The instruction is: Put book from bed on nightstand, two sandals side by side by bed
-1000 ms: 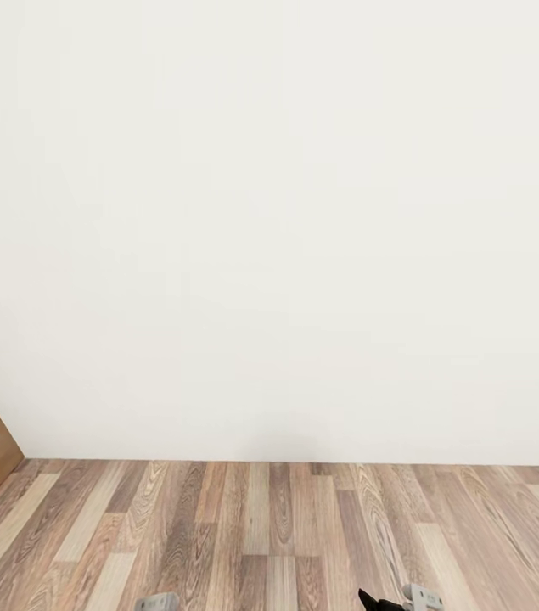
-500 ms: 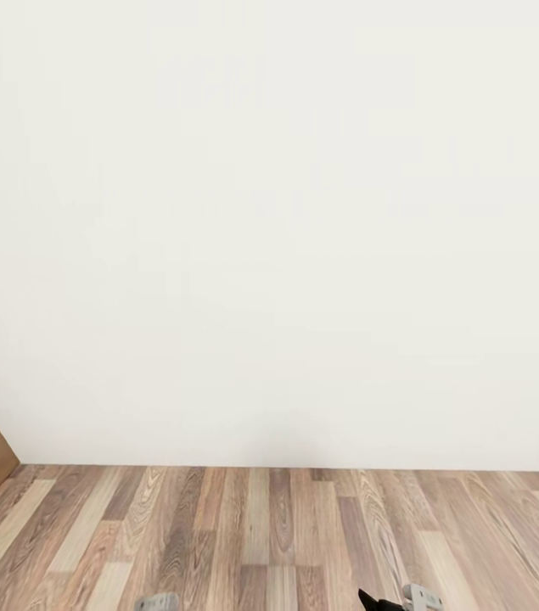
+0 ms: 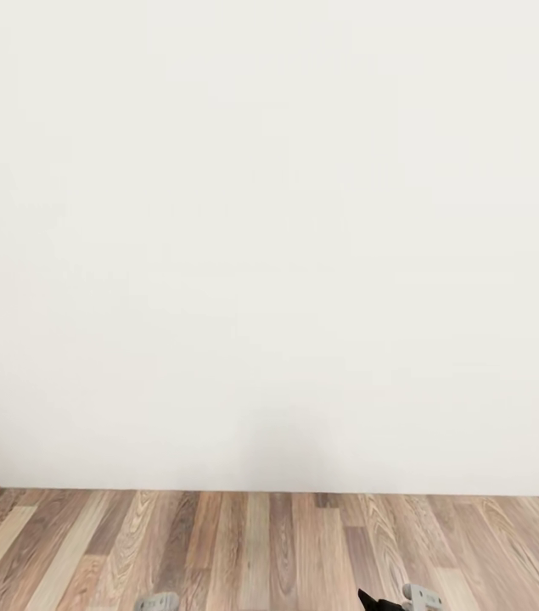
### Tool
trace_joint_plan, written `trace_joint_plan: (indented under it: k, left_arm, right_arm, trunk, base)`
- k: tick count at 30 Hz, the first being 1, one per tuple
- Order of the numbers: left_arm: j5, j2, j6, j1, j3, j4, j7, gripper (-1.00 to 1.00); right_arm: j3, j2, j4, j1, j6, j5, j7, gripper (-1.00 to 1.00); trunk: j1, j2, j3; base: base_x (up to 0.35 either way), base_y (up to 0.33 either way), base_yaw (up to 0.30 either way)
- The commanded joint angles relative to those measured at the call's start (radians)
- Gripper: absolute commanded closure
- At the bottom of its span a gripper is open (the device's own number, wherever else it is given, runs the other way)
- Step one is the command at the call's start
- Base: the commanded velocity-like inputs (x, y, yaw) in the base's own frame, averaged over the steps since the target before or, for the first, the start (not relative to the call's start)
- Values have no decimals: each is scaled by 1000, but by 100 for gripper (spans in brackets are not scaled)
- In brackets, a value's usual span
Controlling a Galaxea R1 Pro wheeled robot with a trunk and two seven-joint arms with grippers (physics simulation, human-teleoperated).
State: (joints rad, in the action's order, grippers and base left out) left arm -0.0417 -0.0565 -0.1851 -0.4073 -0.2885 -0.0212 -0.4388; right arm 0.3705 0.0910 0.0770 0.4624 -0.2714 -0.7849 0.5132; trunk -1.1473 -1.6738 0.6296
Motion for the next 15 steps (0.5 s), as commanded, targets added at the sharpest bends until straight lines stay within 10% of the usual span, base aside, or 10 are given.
trace_joint_plan:
  k: [1, 15]
  left_arm:
    - [-4, 0, -4, -1, -5, 1, -3, -100]
    - [-4, 0, -4, -1, -4, 1, -3, -100]
  right_arm:
    - [8, -1, 4, 2, -5, -10, 7, -100]
    - [8, -2, 4, 1, -5, -10, 8, -100]
  trunk:
    - [-1, 0, 1]
    - [-1, 0, 1]
  base:
    - [325, 0, 0]
    - [325, 0, -28]
